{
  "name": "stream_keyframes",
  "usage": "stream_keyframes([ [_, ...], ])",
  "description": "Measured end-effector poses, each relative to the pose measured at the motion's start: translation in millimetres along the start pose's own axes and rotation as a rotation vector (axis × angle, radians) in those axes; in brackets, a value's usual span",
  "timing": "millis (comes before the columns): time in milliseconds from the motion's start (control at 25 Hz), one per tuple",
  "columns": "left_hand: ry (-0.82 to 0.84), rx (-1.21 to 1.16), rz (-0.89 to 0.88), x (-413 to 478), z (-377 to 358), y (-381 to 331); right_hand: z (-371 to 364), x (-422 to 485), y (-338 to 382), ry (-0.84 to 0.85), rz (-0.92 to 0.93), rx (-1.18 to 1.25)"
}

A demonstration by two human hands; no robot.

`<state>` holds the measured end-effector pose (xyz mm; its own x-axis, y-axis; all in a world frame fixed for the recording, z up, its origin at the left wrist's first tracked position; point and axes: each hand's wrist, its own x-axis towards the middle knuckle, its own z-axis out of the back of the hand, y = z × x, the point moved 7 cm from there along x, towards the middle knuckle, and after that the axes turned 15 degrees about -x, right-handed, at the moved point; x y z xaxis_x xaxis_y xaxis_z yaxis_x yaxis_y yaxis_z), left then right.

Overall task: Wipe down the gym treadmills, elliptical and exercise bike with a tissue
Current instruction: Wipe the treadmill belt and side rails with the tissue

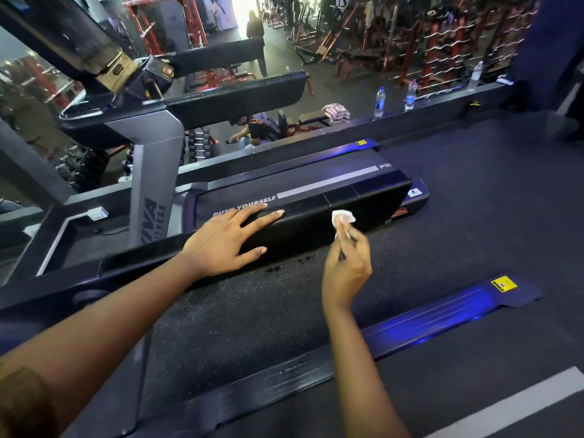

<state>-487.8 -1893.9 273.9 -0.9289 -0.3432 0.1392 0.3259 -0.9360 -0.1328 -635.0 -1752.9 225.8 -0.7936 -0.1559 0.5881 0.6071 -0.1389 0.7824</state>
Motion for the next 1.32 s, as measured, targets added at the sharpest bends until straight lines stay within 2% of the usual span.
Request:
stream_keyframes([
  [160, -0.009, 0.006, -0.009, 0, 0, -1, -22, -10, 26, 0.033, 0.001, 0.001],
  [440, -0.011, 0.025, -0.009, 0, 1, 1, -34, -68, 18, 0.289, 0.176, -0.107],
  [520, -0.019, 0.029, -0.009, -1, 0, 1, -18, -58, 14, 0.233, 0.142, -0.072],
  [680, -0.024, 0.029, -0.012, -1, 0, 1, 3, -4, -8, -0.020, -0.018, 0.016],
  [800, -0.025, 0.031, -0.014, 0, -1, 1, -12, -9, -13, 0.019, -0.015, -0.023],
  [1080, -0.002, 0.028, -0.001, -1, -1, 2, -36, -93, -13, 0.299, 0.030, -0.077],
  [1200, 0.011, 0.016, 0.012, -1, -2, 3, -14, -69, -3, 0.185, -0.025, -0.021],
  [1320, 0.057, 0.001, 0.039, -1, -2, 5, -5, -29, 23, 0.057, 0.023, 0.037],
])
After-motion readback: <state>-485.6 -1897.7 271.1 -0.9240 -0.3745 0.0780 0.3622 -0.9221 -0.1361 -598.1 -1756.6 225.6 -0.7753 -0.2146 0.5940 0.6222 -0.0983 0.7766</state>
